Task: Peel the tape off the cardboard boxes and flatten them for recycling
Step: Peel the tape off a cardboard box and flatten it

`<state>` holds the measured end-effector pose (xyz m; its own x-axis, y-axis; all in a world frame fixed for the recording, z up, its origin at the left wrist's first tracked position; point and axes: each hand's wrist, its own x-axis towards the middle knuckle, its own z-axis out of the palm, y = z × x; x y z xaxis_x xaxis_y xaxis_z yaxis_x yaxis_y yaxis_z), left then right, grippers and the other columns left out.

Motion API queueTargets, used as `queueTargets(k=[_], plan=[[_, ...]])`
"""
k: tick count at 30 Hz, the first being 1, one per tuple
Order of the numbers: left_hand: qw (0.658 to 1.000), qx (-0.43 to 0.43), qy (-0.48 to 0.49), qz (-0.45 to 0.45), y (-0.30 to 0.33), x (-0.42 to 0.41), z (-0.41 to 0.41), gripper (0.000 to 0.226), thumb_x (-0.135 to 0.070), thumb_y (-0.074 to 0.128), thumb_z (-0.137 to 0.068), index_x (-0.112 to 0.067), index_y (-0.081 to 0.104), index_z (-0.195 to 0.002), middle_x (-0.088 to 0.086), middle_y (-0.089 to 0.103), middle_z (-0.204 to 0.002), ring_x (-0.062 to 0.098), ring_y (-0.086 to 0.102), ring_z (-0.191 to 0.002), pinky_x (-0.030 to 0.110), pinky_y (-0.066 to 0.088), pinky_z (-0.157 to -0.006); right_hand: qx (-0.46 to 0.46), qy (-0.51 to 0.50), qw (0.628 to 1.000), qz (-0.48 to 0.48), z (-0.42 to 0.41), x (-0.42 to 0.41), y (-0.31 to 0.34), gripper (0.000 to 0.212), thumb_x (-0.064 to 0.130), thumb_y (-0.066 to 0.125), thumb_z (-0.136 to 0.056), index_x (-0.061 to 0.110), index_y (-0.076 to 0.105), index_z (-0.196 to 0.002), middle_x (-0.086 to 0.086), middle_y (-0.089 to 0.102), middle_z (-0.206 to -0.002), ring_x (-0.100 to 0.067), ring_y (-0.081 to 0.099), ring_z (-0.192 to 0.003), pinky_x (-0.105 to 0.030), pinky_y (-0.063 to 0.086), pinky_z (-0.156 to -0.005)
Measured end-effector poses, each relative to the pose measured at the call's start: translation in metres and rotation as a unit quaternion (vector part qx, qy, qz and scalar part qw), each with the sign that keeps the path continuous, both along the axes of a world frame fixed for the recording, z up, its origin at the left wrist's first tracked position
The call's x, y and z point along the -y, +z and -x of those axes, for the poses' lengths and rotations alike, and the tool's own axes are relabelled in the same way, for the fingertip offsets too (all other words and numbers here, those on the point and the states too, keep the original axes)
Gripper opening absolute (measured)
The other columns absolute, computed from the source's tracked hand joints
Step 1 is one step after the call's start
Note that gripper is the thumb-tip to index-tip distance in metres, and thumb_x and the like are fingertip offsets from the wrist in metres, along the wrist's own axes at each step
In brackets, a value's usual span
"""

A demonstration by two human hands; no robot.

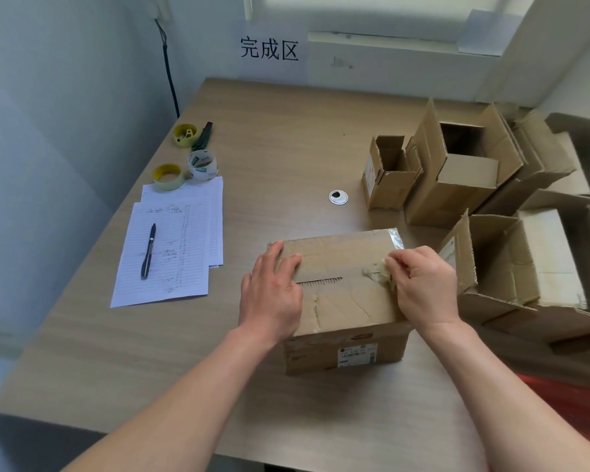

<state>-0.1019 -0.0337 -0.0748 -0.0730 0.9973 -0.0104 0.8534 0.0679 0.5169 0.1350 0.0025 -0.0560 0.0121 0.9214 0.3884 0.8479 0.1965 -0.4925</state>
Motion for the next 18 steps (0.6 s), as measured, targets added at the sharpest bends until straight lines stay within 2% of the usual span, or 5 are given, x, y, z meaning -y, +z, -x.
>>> queueTargets(k=[4, 7, 11, 14, 18], plan=[[1.000, 0.002, 0.006, -0.003, -0.002, 0.000, -0.001, 0.049, -0.016, 0.044, -0.095, -0.026, 0.047, -0.143, -0.001, 0.021, -0.161, 0.018, 0.021, -0.148, 0.046, 0.027, -0.113, 0.034, -0.008, 0.997, 0.070, 0.012, -0.001, 0.009, 0.065, 0.058, 0.036, -0.095, 0.006, 0.068, -0.072, -0.006, 0.053, -0.074, -0.034, 0.056, -0.069, -0.035, 0.039, -0.060], [1.000, 0.000, 0.010, -0.011, -0.002, 0.001, -0.002, 0.050, -0.020, 0.041, -0.093, -0.025, 0.049, -0.141, 0.001, 0.023, -0.161, 0.019, 0.024, -0.147, 0.048, 0.030, -0.111, 0.106, -0.024, 0.987, 0.116, 0.021, 0.000, 0.012, 0.060, 0.069, 0.053, -0.087, 0.009, 0.064, -0.085, -0.007, 0.054, -0.089, -0.031, 0.055, -0.079, -0.036, 0.040, -0.066], [1.000, -0.006, 0.019, -0.011, 0.000, 0.002, -0.004, 0.058, -0.028, 0.030, -0.086, -0.026, 0.050, -0.141, -0.001, 0.024, -0.160, 0.018, 0.026, -0.146, 0.048, 0.031, -0.110, 0.100, -0.023, 0.986, 0.128, 0.016, -0.008, 0.014, 0.038, 0.048, 0.064, -0.091, 0.011, 0.062, -0.089, -0.007, 0.058, -0.093, -0.032, 0.057, -0.082, -0.038, 0.045, -0.068], [1.000, -0.006, 0.020, -0.008, 0.001, 0.003, -0.006, 0.055, -0.028, 0.031, -0.088, -0.027, 0.049, -0.141, -0.002, 0.023, -0.160, 0.017, 0.025, -0.145, 0.047, 0.030, -0.110, -0.067, -0.088, 0.987, 0.112, -0.005, -0.014, 0.012, 0.028, 0.026, 0.058, -0.095, 0.007, 0.069, -0.078, -0.011, 0.067, -0.079, -0.033, 0.063, -0.078, -0.042, 0.049, -0.069], [1.000, -0.015, 0.015, -0.002, -0.001, 0.005, -0.003, 0.047, -0.019, 0.044, -0.096, -0.028, 0.047, -0.142, -0.003, 0.021, -0.161, 0.017, 0.023, -0.146, 0.049, 0.030, -0.112, -0.392, -0.231, 0.869, 0.196, -0.029, -0.010, 0.015, 0.016, 0.018, 0.052, -0.101, 0.011, 0.067, -0.102, -0.012, 0.068, -0.100, -0.018, 0.071, -0.075, -0.032, 0.059, -0.061]])
